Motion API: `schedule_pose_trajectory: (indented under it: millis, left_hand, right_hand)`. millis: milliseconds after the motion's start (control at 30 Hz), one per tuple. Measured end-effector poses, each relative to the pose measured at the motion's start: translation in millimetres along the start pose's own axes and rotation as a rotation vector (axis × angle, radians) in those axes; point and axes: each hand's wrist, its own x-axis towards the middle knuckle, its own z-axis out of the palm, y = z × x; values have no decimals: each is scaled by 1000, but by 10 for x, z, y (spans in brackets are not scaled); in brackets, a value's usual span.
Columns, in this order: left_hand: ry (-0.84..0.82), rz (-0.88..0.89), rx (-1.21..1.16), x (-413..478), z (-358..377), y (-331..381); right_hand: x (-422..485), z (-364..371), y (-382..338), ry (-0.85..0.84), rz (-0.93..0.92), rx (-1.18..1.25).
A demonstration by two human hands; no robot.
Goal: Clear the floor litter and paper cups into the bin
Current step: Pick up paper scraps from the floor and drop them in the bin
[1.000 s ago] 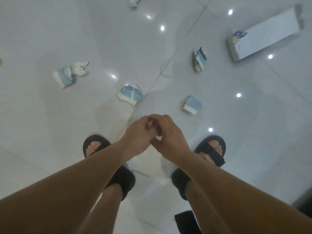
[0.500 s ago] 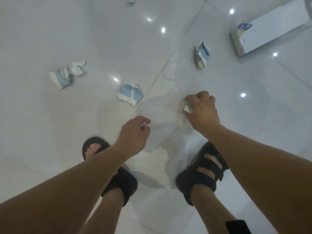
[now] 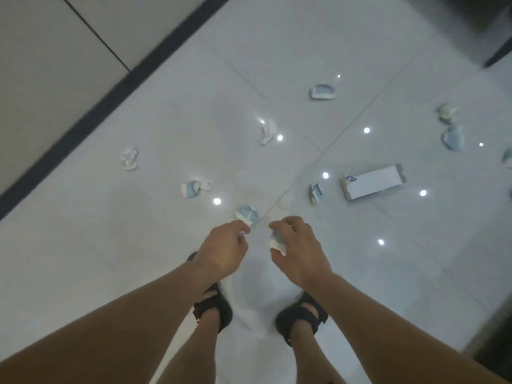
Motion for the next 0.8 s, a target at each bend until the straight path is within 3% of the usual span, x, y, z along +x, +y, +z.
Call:
schedule_pose_trajectory:
  millis: [367,800]
  left_hand:
    - [189,-56,-156,-2412,-1574,395]
    - [533,-274,-485,-4680,-1475,-1]
  right_hand:
    - [-1180,-1623,-2016,-38,-178,-131]
    - [-2253,-2001,-3427,-233,-666,-468]
